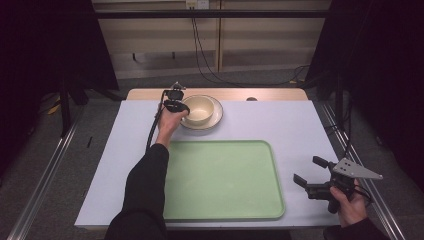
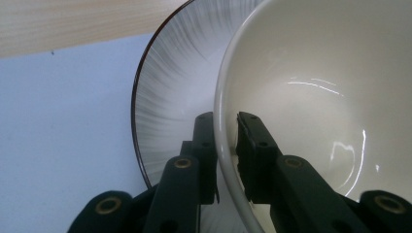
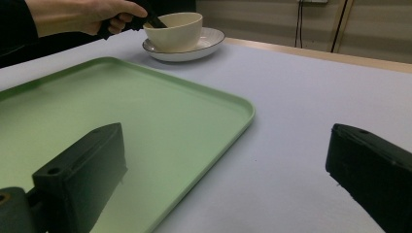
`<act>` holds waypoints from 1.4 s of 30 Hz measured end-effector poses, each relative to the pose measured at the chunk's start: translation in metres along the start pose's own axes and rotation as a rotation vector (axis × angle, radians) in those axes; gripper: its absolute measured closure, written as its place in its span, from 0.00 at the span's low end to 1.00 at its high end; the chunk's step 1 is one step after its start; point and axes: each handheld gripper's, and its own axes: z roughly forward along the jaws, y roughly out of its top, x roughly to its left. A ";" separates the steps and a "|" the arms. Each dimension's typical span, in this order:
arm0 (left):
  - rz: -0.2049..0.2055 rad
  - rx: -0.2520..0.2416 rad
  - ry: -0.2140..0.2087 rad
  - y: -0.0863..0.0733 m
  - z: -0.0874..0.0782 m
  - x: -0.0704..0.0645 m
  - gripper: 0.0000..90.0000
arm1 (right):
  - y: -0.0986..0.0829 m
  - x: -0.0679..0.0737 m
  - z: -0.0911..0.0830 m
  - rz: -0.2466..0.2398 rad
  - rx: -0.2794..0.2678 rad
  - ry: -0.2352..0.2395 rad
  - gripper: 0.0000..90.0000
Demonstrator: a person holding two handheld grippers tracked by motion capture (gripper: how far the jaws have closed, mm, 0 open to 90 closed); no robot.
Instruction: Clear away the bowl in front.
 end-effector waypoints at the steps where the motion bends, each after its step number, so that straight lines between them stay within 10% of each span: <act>1: 0.000 0.000 0.000 0.000 0.000 0.000 0.87 | 0.000 0.000 0.000 0.000 0.000 0.000 0.01; 25: -0.142 -0.027 -0.073 0.002 -0.002 0.006 0.93 | 0.000 0.000 0.000 0.004 -0.010 0.009 0.01; 42: -0.138 -0.041 -0.091 0.002 -0.007 0.004 0.92 | -0.001 0.000 -0.001 -0.007 -0.014 0.011 0.01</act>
